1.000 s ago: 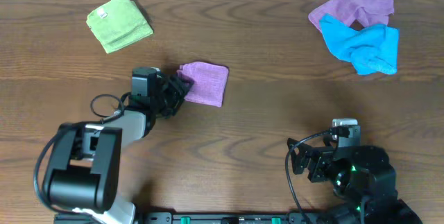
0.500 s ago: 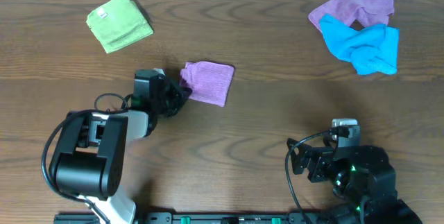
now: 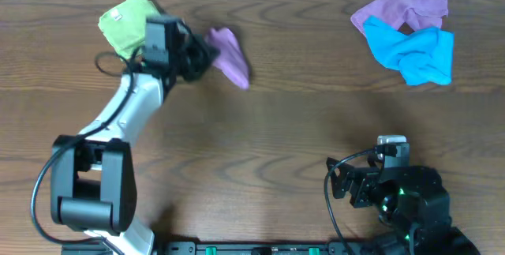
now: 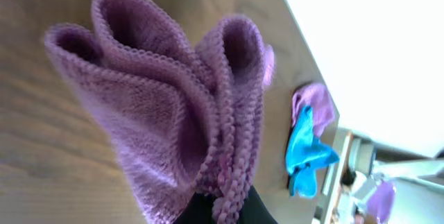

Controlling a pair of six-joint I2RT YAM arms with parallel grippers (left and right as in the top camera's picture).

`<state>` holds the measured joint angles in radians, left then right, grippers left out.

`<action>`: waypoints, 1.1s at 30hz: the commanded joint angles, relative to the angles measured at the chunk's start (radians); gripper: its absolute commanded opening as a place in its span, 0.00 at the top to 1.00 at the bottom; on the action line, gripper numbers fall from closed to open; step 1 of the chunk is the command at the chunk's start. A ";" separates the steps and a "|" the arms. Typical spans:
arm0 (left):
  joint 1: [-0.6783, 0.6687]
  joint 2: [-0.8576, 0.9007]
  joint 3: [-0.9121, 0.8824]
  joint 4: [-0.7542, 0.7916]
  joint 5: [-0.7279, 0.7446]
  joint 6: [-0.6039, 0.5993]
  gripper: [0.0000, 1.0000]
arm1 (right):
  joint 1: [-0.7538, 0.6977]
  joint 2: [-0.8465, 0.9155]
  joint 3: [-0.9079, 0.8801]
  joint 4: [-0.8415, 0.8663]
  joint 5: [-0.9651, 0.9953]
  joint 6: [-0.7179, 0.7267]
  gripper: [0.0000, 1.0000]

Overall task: Fold the cloth
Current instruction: 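Carry the folded cloth with the left gripper toward the top left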

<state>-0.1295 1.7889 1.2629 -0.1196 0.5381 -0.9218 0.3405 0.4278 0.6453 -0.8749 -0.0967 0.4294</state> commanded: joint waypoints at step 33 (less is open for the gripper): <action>0.171 0.386 0.586 0.125 -0.314 0.174 0.94 | -0.008 -0.004 -0.004 -0.001 0.003 0.011 0.01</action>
<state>0.0357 2.1483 1.8133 0.0040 0.2470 -0.7872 0.3405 0.4278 0.6449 -0.8745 -0.0967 0.4294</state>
